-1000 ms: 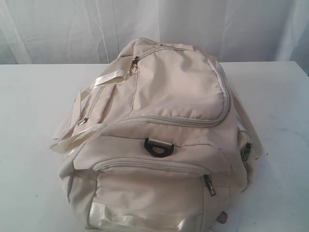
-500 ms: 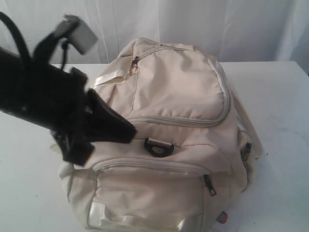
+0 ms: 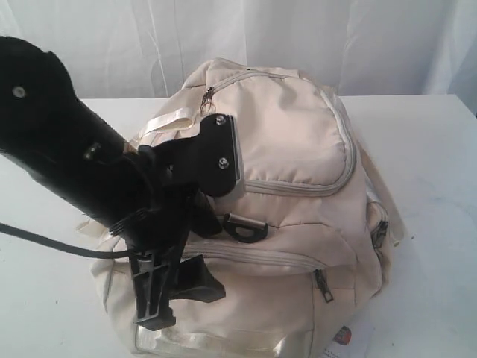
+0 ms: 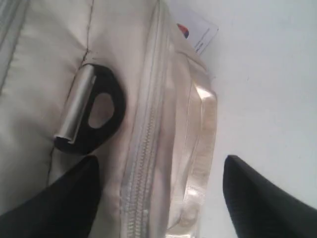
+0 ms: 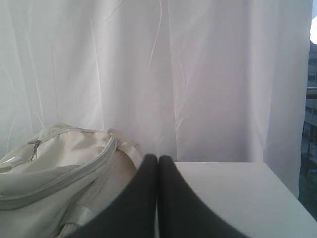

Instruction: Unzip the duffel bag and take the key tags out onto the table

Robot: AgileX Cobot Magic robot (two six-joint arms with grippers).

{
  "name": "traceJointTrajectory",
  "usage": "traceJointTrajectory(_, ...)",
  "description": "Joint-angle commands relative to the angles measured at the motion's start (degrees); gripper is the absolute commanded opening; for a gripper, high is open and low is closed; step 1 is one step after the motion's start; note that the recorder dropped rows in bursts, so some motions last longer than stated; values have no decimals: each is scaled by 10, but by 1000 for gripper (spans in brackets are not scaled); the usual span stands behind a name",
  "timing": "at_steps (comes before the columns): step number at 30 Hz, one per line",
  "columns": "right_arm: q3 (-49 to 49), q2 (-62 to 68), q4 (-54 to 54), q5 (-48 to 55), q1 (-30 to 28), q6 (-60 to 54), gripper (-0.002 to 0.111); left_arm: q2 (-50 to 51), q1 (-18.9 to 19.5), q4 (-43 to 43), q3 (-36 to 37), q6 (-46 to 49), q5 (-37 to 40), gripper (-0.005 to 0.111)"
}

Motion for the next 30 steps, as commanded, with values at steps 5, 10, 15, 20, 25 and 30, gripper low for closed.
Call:
traceJointTrajectory(5, -4, -4, 1, -60, 2, 63, 0, 72, -3, 97, -2, -64, -13, 29)
traceJointTrajectory(10, -4, -4, 1, -53, 2, 237, 0, 57, -3, 194, -2, -99, 128, 0)
traceJointTrajectory(15, -50, 14, -3, 80, 2, 238, 0, 31, -3, 215, -2, -102, 197, 0)
traceJointTrajectory(20, -160, 180, -3, 113, 30, 208, 0, 10, -3, 240, -2, -113, 310, 0)
traceJointTrajectory(25, -333, 421, 4, 219, 110, 87, 0, 10, -3, 248, -2, -125, 333, 0)
traceJointTrajectory(30, -557, 644, 58, 344, 165, -89, 0, 10, -3, 242, -2, -150, 301, 0)
